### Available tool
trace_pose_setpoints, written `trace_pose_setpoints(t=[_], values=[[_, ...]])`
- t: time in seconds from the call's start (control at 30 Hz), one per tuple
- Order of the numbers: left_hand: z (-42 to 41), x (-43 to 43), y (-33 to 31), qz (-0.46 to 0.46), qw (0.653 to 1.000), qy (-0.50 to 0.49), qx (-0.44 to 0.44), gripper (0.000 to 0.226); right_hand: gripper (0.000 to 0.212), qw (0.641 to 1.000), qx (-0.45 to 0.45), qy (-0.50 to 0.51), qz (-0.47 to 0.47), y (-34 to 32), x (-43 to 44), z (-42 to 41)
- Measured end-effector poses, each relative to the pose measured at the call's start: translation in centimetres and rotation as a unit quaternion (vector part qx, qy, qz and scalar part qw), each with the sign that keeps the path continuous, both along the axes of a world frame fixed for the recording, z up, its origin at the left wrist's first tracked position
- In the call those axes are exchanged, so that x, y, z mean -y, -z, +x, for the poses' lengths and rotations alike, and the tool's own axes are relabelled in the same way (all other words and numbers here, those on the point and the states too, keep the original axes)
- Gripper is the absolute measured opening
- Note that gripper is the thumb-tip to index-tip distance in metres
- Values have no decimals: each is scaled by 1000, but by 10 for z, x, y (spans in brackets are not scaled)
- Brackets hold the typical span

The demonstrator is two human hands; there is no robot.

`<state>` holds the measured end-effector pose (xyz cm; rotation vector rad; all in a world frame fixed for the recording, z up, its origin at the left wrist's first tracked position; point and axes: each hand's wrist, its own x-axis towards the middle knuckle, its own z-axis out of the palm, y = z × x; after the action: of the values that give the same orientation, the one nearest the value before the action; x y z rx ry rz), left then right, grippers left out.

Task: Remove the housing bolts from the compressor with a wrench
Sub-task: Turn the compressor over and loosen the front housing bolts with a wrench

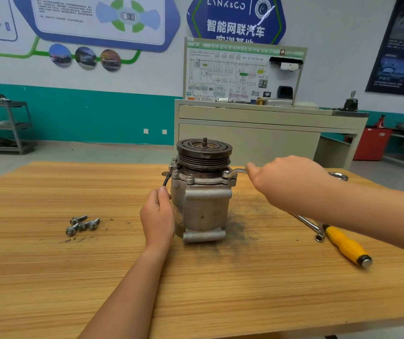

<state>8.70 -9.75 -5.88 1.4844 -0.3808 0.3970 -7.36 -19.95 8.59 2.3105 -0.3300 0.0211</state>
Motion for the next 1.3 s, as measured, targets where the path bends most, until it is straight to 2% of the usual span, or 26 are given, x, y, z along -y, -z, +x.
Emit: trace_pose_setpoints(t=[0.23, 0.53, 0.77, 0.97, 1.07, 1.13, 1.2, 1.23, 1.3], values=[[-1, 0, 0, -2, 1000, 0, -5, 37, 64, 999, 32, -17, -15, 18, 7, 7], [2, 1, 4, -4, 1000, 0, -4, 36, 52, 996, 7, -71, -62, -5, 50, 18], [4, 1, 2, -8, 1000, -4, -5, 36, 37, 987, 106, -105, -61, 16, 82, 47], [4, -1, 1, -5, 1000, -5, -3, 35, 33, 979, 166, -112, 22, 38, 85, 79], [5, -1, 1, -8, 1000, -1, -3, 36, 30, 971, 198, -124, 48, 35, 84, 68], [6, -1, 1, -10, 1000, -1, -3, 36, 23, 946, 273, -134, 111, 30, 84, 49], [5, 0, 0, -10, 1000, -4, -2, 37, 20, 903, 345, -142, 214, 24, 81, 27], [5, 1, -1, -11, 1000, -5, -2, 37, 20, 888, 356, -141, 254, 21, 78, 17], [4, 1, -1, -11, 1000, -6, -4, 37, 23, 896, 324, -130, 275, 18, 69, 0]])
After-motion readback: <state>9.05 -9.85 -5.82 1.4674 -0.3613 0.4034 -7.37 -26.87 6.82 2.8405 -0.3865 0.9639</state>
